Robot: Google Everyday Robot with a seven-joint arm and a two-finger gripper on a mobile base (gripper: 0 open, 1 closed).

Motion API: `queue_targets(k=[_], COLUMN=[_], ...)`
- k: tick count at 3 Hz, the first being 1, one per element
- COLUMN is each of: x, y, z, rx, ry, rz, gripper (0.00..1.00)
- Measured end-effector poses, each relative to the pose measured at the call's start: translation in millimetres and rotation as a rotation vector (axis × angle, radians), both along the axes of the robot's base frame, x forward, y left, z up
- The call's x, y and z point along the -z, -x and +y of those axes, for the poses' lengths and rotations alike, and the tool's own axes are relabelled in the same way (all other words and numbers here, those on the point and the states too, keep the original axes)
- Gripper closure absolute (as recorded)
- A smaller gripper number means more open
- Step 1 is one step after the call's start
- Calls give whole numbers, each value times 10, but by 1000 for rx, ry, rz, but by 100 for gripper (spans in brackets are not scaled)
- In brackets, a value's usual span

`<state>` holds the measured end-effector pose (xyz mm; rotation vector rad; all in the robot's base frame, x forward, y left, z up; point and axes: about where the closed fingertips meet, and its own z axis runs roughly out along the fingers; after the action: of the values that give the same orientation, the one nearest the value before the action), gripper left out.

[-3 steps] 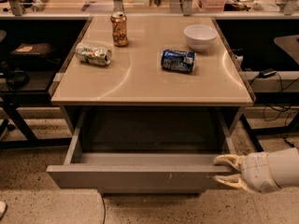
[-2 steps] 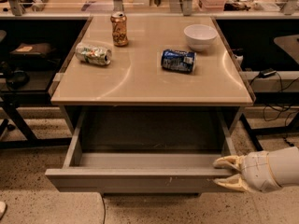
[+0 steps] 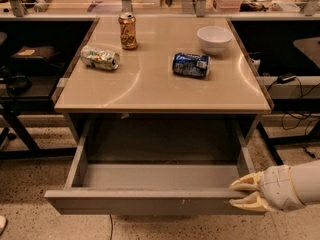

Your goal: Open top drawer

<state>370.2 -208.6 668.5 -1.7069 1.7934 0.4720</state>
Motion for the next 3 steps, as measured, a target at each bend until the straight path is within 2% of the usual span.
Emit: queue_targets(k=[3], x=[0], y=[0], z=[1], rx=[0], ry=[0], rz=[0], gripper=[10])
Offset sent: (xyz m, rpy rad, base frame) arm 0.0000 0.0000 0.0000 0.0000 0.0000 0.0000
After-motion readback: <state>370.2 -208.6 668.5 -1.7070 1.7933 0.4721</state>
